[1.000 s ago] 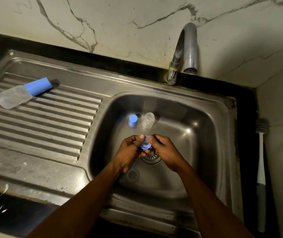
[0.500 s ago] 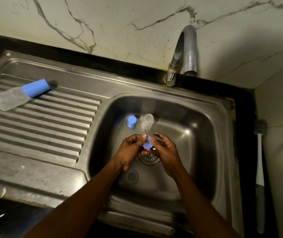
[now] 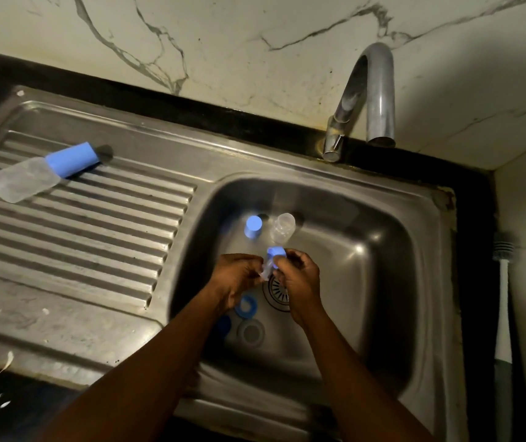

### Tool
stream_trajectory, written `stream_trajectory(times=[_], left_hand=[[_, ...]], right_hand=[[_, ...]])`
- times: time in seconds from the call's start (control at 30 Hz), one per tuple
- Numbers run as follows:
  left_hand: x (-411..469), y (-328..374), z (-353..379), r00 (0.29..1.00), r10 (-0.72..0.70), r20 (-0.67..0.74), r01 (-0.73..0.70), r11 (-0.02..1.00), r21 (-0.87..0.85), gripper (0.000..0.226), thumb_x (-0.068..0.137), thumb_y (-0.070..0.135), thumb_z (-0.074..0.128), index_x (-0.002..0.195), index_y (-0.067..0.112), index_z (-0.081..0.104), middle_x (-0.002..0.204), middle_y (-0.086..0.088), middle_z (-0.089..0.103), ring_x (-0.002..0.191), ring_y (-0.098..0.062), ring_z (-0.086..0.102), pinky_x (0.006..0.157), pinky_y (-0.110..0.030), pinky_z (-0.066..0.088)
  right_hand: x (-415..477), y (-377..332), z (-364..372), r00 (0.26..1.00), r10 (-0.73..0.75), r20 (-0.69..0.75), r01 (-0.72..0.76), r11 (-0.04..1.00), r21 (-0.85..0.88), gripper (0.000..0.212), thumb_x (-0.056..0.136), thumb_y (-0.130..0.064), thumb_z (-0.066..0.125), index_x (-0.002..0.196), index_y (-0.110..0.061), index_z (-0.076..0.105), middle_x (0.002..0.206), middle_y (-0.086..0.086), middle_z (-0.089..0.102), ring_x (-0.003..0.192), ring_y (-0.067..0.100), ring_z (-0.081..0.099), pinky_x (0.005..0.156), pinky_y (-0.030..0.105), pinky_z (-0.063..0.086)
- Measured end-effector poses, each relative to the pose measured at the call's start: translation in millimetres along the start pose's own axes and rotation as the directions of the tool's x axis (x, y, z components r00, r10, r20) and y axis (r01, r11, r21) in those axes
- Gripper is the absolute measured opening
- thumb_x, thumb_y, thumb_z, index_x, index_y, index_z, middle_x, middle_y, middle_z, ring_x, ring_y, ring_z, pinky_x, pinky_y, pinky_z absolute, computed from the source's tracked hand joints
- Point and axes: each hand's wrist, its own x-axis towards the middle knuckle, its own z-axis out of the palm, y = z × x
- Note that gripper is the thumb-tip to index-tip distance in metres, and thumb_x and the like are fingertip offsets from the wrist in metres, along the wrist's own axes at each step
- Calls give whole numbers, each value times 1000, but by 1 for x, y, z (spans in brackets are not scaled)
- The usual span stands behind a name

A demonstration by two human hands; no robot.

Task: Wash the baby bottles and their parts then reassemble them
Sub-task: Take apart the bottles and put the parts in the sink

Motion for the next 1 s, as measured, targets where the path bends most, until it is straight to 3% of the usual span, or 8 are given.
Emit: stream_trajectory(times=[0.23,0.33,0.43,0.57,0.67,0.77,0.83,1.0], left_hand=[[41,-7,-27,986,-68,-152,64,998,-28,27,90,-15,51,94,2,71,92,-9,71,78,-19,68,83,-40,52],[55,-7,-30,978,-4,-209,13,999,39,25,94,-11,54,85,11,63,97,-14,66,83,-24,64,82,-35,54],[66,-10,-19,954,68,-291,-52,997,61,20,85,-7,72,78,10,64,90,-18,67,86,-27,63,89,-41,55],[76,-6,-3,921,147,-360,-127,989,78,21,86,-14,65,82,6,62,78,-6,62,70,-16,61,66,-23,55],[86,-5,2,867,244,-434,-185,967,174,26,92,-15,49,74,4,53,73,-9,53,63,-17,57,66,-29,48],[91,-14,4,817,308,-487,-148,929,340,8,87,0,70,84,1,63,83,-11,64,79,-21,62,81,-36,50],[87,-16,4,798,335,-501,-91,889,449,27,81,13,82,98,-2,67,95,-13,68,92,-24,62,89,-36,49],[73,-8,3,839,301,-454,-63,882,468,27,89,-5,64,116,-7,62,105,-18,69,107,-30,64,75,-14,40]], right_hand=[[39,12,23,979,191,-75,-177,971,161,22,99,-4,56,118,6,62,110,18,64,100,30,66,74,26,60],[54,20,32,968,212,-132,-205,976,67,11,98,-8,60,98,2,65,90,15,64,87,29,66,60,24,59],[68,31,38,960,126,-249,-179,962,-205,24,87,-19,76,76,1,69,72,10,68,73,27,70,70,37,60],[67,36,38,943,42,-331,-138,953,-270,23,85,-21,78,86,1,73,79,11,72,69,20,65,62,27,52],[65,41,36,939,105,-328,-171,969,-179,18,91,-18,71,95,0,71,87,12,74,66,16,65,52,17,47],[62,46,35,940,155,-303,-207,967,-148,15,89,-14,69,100,-4,71,93,15,74,75,22,67,57,24,49],[58,45,33,944,176,-278,-219,967,-133,15,88,-12,68,102,-5,70,95,16,74,72,20,66,53,23,48],[47,40,31,960,191,-206,-207,977,-55,20,88,-3,65,108,-5,67,101,19,71,81,25,66,56,22,52]])
